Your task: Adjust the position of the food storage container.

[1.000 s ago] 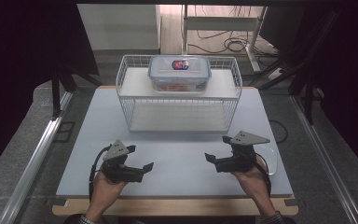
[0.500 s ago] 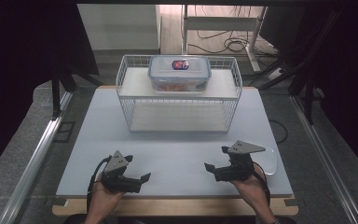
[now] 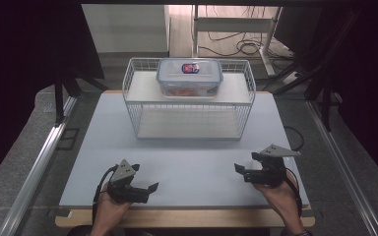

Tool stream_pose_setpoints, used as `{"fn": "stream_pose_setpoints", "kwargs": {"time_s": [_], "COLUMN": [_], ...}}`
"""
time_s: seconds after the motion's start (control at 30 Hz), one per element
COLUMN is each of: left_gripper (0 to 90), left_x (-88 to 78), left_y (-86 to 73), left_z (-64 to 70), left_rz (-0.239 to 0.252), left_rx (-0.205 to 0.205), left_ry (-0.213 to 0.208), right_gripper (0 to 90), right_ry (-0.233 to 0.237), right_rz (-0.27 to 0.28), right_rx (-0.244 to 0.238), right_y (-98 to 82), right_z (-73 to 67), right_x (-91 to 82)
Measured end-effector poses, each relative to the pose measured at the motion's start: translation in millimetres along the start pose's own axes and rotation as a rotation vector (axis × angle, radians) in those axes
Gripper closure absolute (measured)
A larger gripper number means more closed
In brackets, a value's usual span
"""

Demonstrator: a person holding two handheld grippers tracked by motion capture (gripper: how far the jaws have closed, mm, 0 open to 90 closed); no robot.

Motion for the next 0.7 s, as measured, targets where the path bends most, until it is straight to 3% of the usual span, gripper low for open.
{"fn": "stream_pose_setpoints", "kwargs": {"time_s": [0.2, 0.47, 0.7], "left_gripper": [5.4, 5.8, 5.9], "left_x": [1.9, 4.0, 5.2], "left_y": [-2.5, -4.8, -6.5], "left_z": [-2.1, -3.0, -3.8], "left_rz": [-0.004, -0.01, -0.016], "left_rx": [-0.005, -0.005, -0.005], "left_ry": [0.004, 0.007, 0.008], "right_gripper": [54.0, 86.5, 89.2], "right_ry": [-0.04, -0.104, -0.179], "right_rz": [-0.014, -0.026, -0.033], "right_rx": [0.047, 0.023, 0.029], "right_y": [-8.2, -13.4, -20.3], "right_z": [24.0, 44.4, 65.5], "right_x": [-21.1, -43.7, -62.0]}}
Point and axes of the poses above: each handheld gripper's, and its own axes: x roughly forward along the jaws, y roughly out of its top, z roughly to its right, the point moved 10 cm from there along x, roughly forward along the jaws, and after that the axes turned 15 degrees about y, right-handed, at the moved point
